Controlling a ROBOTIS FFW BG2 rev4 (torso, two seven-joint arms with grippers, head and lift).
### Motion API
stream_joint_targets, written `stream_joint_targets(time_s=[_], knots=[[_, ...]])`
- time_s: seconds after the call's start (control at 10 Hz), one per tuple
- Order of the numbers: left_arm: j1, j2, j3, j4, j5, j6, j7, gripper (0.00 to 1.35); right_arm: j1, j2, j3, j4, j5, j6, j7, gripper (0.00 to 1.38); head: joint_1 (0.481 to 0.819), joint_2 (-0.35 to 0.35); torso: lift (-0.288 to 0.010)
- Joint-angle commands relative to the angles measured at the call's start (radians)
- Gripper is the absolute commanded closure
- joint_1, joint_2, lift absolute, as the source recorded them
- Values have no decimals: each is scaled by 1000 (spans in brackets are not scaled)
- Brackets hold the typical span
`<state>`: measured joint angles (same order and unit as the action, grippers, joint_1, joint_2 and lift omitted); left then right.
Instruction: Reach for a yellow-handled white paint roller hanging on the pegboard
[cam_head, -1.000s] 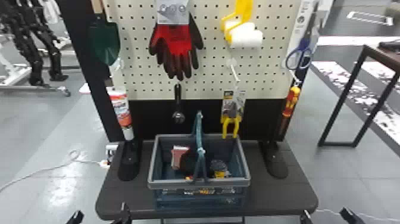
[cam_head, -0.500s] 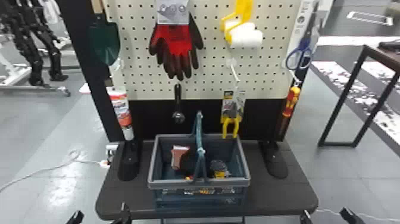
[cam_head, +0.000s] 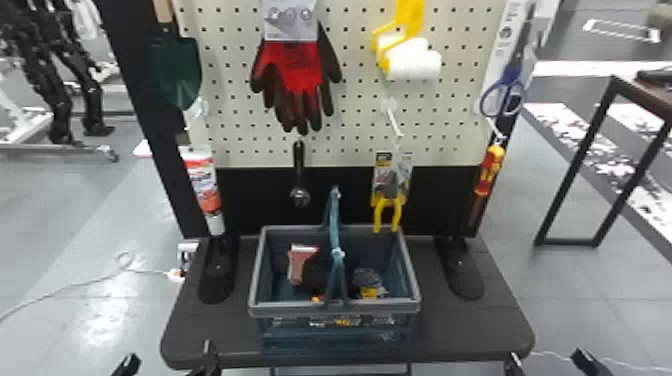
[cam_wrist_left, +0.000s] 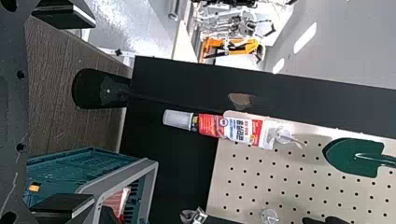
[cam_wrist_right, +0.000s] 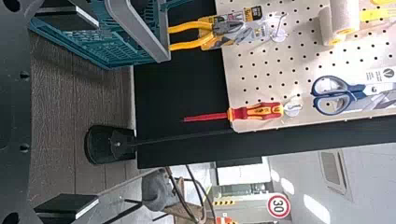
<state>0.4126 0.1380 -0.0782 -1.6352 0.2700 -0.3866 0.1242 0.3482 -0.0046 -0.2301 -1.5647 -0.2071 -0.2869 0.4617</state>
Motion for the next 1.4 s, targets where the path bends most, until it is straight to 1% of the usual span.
stream_joint_targets(time_s=[0.0,1.3], knots=[[0,0,0,0,0,0,0,-2,0,5,0,0,0,0,0,-2,549,0,-100],[0,0,0,0,0,0,0,-2,0,5,0,0,0,0,0,-2,549,0,-100]])
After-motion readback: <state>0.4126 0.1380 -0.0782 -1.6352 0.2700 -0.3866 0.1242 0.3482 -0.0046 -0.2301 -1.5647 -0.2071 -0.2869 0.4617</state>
